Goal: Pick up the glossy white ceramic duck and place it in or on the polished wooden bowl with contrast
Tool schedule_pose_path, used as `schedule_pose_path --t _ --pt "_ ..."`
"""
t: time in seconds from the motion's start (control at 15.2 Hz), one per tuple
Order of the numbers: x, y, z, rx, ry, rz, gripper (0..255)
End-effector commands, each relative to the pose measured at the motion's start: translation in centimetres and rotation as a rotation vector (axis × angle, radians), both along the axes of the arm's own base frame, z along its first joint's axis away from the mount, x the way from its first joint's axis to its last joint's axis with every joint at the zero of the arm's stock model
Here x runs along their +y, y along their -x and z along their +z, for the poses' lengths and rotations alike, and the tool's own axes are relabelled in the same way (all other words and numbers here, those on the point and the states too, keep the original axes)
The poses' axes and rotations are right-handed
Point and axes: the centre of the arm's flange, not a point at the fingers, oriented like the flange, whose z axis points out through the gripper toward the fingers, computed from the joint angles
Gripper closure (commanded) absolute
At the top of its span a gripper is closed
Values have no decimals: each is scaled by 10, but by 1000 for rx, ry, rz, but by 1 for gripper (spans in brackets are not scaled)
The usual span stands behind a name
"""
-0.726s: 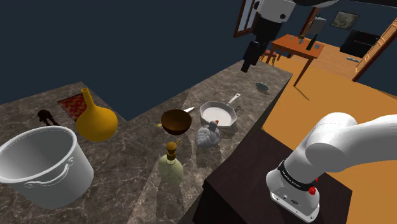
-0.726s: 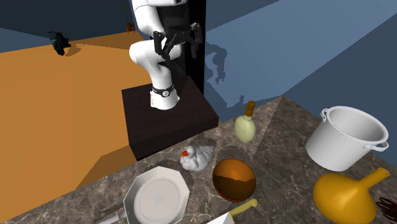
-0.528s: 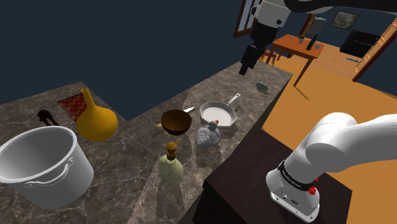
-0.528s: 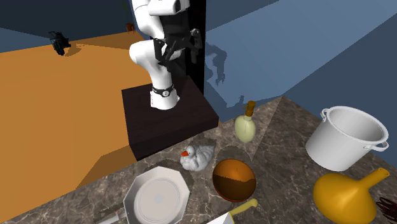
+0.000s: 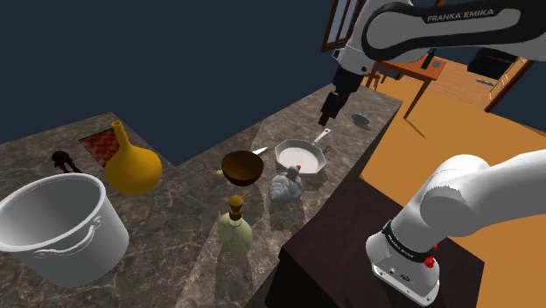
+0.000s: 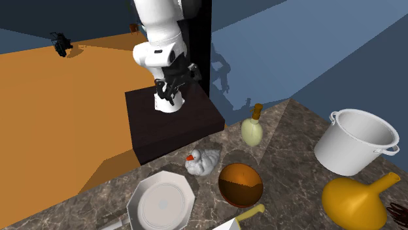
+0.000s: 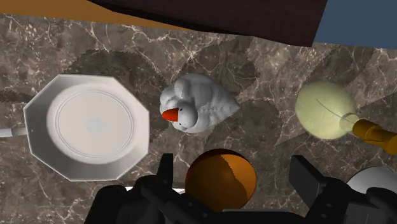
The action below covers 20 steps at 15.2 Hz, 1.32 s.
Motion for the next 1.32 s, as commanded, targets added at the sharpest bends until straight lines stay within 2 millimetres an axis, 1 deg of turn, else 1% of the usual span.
schedule_pose_path --t 0.0,0.59,1.12,1.25 --pt "-8 -10 -26 2 -26 0 0" --pt "-36 -39 -145 20 -142 2 0" --pt "-50 -63 -254 36 -245 4 0" --pt "-48 -64 -264 36 -250 4 0"
